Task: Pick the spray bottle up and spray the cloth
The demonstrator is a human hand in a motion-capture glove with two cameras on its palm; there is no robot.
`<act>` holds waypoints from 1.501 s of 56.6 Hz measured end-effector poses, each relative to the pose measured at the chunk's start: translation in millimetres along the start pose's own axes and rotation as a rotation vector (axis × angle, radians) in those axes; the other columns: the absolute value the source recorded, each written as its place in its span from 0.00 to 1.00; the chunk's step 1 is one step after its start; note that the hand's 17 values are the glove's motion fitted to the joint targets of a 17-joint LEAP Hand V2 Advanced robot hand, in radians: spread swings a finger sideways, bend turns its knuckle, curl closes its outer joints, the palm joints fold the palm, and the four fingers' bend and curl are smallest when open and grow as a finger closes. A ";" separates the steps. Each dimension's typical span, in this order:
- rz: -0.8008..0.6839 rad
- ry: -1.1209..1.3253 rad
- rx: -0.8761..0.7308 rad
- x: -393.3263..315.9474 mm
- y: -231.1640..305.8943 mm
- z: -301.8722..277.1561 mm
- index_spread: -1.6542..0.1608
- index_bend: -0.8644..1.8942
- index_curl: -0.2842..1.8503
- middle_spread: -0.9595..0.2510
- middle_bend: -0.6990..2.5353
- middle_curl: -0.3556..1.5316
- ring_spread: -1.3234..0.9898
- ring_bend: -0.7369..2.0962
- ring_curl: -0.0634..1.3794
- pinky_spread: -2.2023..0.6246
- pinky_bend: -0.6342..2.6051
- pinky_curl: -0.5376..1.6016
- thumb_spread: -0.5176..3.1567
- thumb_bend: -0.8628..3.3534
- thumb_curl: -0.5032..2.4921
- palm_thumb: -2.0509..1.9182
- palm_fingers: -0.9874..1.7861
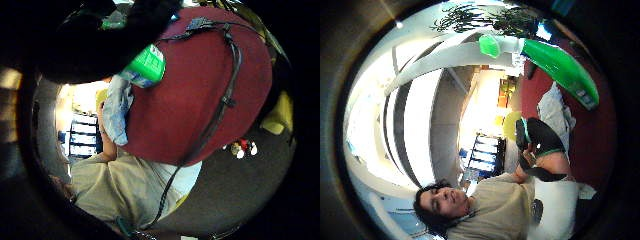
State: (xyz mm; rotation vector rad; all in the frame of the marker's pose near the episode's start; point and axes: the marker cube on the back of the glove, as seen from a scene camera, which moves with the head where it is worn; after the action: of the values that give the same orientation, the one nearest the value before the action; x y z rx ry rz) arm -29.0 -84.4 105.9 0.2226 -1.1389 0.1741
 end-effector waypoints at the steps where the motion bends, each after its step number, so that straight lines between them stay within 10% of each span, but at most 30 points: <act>1: -0.001 -0.001 0.002 -1.2 -3.2 1.8 0.71 0.37 0.24 0.83 0.30 0.37 0.56 0.39 0.25 0.86 0.28 0.40 0.44 0.21 0.31 0.72 0.52; 60: -0.230 0.135 0.461 -6.1 -176.8 62.5 0.77 0.33 0.20 0.76 0.31 0.39 0.52 0.48 0.31 0.78 0.33 0.43 0.38 0.20 0.31 0.71 0.70; 85: -0.039 -0.108 0.057 -31.4 -175.8 80.8 0.77 0.40 0.29 0.67 0.36 0.44 0.50 0.43 0.32 0.73 0.27 0.42 0.32 0.21 0.35 0.78 0.82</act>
State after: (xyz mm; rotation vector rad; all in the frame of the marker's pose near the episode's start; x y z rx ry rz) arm -68.9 -276.0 94.3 0.3075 -1.2367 0.1616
